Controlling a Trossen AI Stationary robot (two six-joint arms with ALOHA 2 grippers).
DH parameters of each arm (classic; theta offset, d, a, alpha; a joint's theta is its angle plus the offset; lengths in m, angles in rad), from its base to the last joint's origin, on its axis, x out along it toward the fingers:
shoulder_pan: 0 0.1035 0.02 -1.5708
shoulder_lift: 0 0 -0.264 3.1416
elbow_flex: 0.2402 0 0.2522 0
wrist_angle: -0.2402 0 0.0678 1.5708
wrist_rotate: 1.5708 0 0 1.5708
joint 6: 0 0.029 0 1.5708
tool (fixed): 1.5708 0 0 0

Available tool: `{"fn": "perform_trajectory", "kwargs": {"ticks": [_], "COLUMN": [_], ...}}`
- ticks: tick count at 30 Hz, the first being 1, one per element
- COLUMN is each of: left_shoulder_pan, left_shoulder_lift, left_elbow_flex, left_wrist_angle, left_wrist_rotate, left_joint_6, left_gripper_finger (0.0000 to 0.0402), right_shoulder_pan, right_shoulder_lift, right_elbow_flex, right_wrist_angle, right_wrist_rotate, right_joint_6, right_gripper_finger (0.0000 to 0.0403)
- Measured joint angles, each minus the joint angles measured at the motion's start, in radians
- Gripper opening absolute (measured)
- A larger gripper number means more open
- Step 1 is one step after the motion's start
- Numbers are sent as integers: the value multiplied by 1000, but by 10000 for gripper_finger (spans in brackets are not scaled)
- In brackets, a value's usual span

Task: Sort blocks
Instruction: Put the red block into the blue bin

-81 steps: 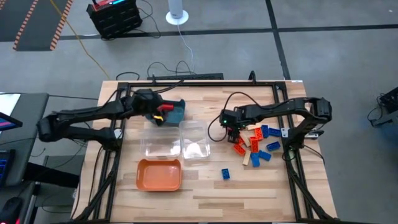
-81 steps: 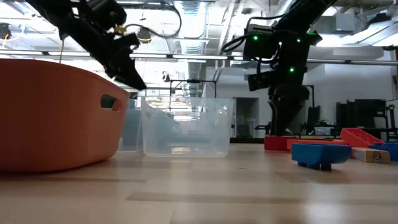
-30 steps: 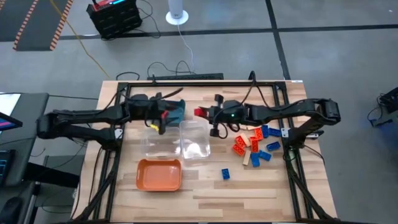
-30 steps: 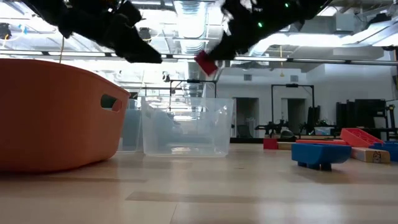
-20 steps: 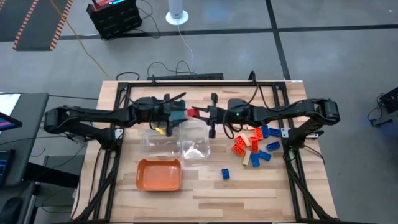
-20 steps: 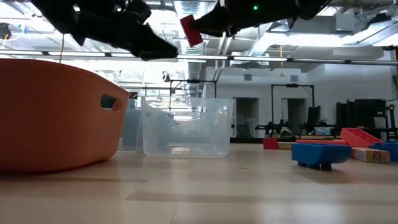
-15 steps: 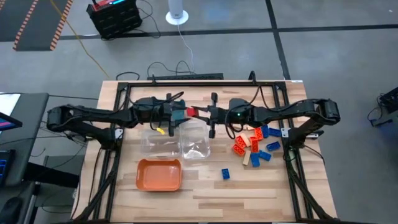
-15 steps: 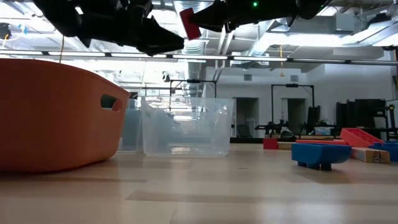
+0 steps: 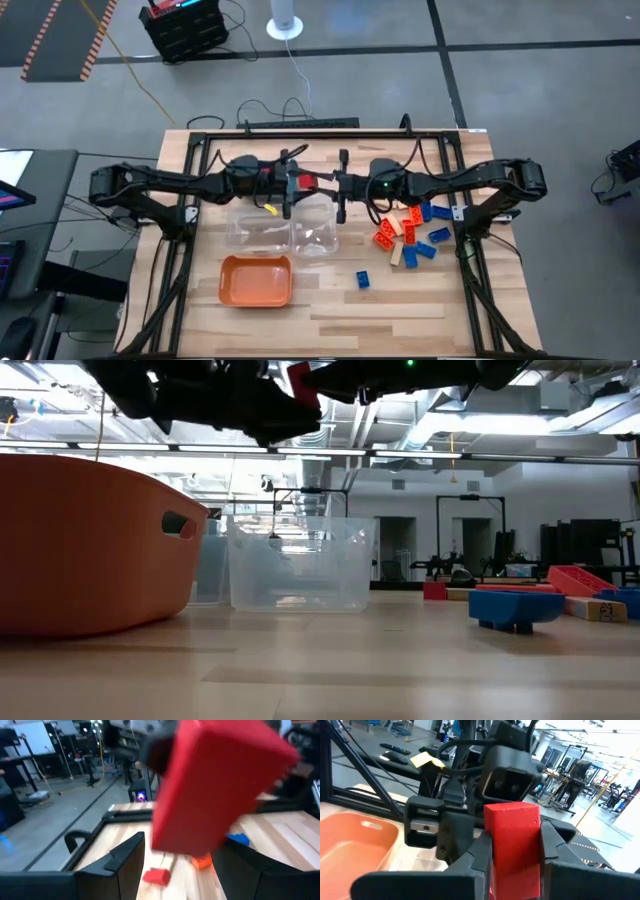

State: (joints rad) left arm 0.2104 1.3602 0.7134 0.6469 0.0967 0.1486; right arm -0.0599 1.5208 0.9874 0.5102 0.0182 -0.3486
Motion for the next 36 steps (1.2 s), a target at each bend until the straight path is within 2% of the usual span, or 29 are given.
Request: {"fn": "perform_trajectory", "kwargs": {"ticks": [8, 12, 15, 20, 25, 28, 30, 33, 36], "left_shoulder_pan": [-13, -11, -12, -6, 29, 53, 72, 115, 159], "left_shoulder_lift": [0, 0, 0, -3, -81, -129, -150, -148, -148], "left_elbow_flex": [13, 13, 11, 11, 13, 11, 11, 11, 11], "left_wrist_angle": [9, 9, 4, -39, -290, -485, -609, -753, -838], "left_wrist_rotate": [0, -3, -2, -30, -94, -145, -215, -341, -359], "left_joint_6": [49, 49, 48, 43, 38, 30, 22, 11, -17], "left_gripper_finger": [209, 162, 123, 123, 123, 123, 126, 130, 131], "right_shoulder_pan": [1, 1, -2, -1, -8, -36, -61, -91, -99], "right_shoulder_lift": [0, 0, -2, -47, -178, -226, -242, -241, -238], "right_elbow_flex": [0, 0, 1, 1, 14, 11, -2, -21, -54], "right_wrist_angle": [-2, -6, -30, -195, -476, -679, -779, -859, -860], "right_wrist_rotate": [-1, -1, -1, 44, 135, 172, 173, 175, 175], "right_joint_6": [0, 22, 49, 27, 57, 123, 179, 244, 270], "right_gripper_finger": [69, 75, 97, 158, 208, 222, 224, 223, 222]}}
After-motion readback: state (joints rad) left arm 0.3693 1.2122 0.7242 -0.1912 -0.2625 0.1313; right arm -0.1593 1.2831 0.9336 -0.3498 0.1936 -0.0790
